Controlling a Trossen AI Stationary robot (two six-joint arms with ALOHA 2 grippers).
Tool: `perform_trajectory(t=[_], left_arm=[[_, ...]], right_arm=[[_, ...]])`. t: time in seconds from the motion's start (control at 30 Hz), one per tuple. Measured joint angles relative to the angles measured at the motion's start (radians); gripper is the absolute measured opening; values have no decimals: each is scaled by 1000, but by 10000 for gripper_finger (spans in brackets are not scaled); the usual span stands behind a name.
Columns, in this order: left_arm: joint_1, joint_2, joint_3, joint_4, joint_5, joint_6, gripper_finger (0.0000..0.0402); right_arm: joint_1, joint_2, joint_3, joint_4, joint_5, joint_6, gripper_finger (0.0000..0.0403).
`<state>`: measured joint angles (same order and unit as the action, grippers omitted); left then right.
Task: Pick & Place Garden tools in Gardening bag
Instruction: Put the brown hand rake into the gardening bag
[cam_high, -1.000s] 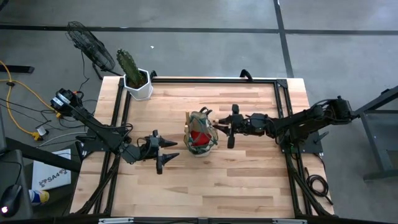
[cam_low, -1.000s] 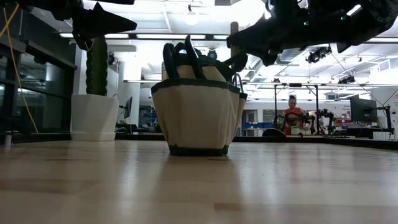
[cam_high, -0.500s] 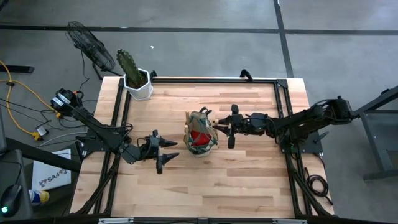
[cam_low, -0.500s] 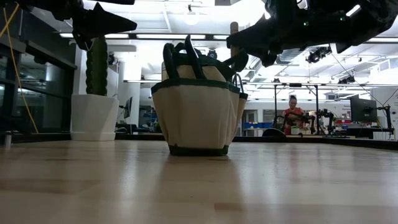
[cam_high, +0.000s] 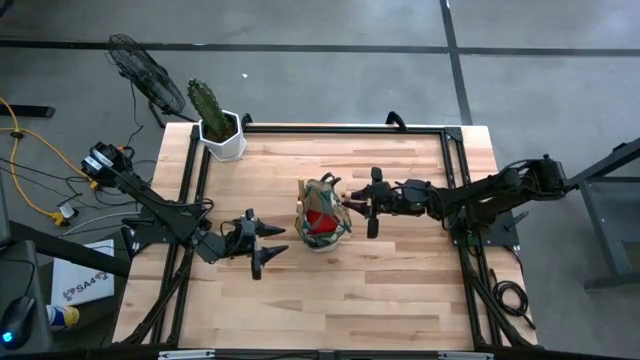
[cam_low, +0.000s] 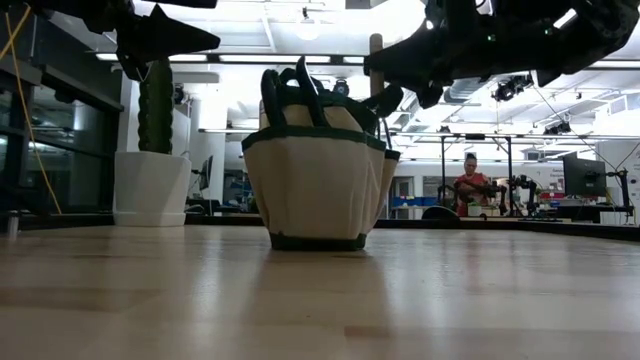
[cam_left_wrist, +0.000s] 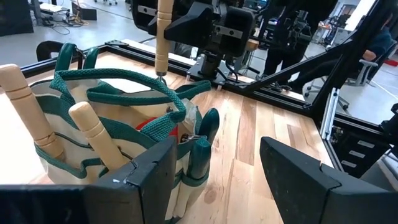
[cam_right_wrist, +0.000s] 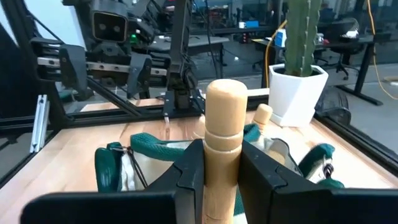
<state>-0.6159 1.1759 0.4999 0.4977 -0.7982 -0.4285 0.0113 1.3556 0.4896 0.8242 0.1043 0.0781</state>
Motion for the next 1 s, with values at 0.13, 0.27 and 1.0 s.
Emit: perform_trajectory(t=[0.13,0.27,1.0], left_arm=[[0,0,0,0,0,0,225],[0,0,0,0,0,0,225],[0,0,0,-2,4,0,225]], right_arm=[[0,7,0,5,6,34,58],[0,17,0,-3,55,86,58],[-5,92,0,48,153,-9,73]])
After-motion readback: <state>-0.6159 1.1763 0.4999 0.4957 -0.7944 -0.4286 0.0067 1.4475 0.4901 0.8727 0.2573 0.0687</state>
